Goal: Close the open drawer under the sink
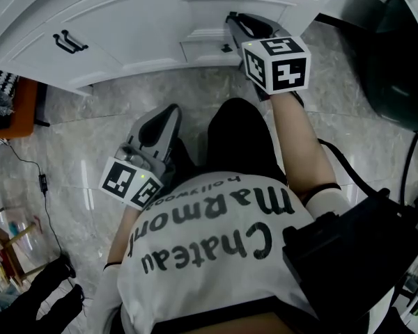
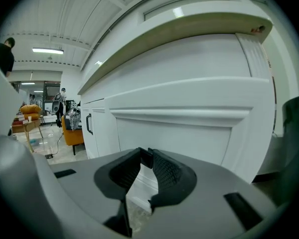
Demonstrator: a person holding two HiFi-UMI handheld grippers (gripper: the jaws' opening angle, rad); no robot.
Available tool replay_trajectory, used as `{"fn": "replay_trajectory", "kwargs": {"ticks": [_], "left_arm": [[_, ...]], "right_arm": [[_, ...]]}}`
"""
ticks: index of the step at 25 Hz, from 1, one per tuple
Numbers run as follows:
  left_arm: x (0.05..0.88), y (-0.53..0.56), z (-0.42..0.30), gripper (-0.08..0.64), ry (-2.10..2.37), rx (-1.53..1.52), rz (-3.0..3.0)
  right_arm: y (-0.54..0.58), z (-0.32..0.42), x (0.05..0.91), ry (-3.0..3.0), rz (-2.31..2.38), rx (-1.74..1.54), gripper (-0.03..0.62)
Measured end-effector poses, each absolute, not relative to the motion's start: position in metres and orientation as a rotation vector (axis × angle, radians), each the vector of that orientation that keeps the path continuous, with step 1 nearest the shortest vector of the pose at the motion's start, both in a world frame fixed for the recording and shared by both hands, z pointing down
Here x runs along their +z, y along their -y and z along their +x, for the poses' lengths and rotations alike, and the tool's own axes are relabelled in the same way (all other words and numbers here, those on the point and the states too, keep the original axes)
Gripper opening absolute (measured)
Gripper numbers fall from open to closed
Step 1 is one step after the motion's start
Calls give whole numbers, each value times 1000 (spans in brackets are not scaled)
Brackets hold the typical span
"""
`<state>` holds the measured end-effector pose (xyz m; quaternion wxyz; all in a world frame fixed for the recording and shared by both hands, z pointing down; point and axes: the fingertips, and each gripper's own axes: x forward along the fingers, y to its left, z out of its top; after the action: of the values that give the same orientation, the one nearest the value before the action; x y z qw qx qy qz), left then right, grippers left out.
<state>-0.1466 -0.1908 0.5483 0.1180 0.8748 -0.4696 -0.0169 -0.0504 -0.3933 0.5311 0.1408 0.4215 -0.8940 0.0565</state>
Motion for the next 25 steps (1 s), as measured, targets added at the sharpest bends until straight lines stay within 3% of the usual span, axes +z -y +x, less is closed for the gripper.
{"fn": "replay_trajectory", "kwargs": {"ticks": [25], "left_arm": [[543,187,-156,8,1417,-59,2566]], "right_arm": [[422,-50,528,2586,1271,246,91]]}}
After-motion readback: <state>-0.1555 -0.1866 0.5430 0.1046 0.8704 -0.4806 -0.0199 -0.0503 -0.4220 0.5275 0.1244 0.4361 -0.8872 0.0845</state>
